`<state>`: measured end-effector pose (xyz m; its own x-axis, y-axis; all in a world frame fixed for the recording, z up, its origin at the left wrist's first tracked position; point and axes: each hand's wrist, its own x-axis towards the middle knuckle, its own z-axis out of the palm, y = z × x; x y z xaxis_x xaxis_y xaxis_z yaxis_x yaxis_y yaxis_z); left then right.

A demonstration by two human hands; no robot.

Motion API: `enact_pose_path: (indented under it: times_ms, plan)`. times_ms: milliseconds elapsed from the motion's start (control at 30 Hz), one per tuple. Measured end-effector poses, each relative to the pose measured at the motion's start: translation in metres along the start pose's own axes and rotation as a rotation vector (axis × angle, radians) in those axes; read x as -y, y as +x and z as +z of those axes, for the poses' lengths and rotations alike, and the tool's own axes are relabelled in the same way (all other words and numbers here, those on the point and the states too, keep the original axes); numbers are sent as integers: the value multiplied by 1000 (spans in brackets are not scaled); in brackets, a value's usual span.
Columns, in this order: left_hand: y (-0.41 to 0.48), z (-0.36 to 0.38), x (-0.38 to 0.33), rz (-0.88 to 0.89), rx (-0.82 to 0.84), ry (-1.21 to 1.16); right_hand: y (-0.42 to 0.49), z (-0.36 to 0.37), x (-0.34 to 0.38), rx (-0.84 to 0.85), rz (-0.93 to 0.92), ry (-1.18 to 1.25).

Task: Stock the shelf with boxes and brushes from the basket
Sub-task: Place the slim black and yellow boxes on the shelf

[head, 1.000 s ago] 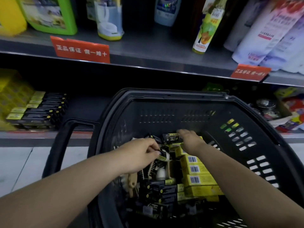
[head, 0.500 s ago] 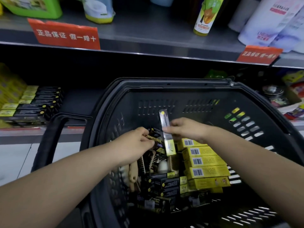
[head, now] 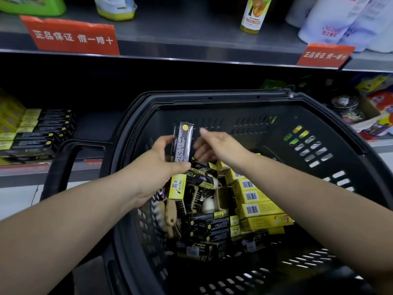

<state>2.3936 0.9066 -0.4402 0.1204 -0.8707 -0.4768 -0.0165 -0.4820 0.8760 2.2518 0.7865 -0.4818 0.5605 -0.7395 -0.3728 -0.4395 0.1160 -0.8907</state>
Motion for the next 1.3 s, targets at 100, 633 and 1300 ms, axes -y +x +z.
enact_pose_path:
  times_ms: [100,633,1300]
  plan:
    - [3,0,1,-5,-45,30,14,1,-44,31,15,-751]
    - [8,-2,3,-146,-72,-101,-6,-2,-24,356,318,-91]
    - [10,-4,3,-122,-155,-32,41,1,-77,115,104,-855]
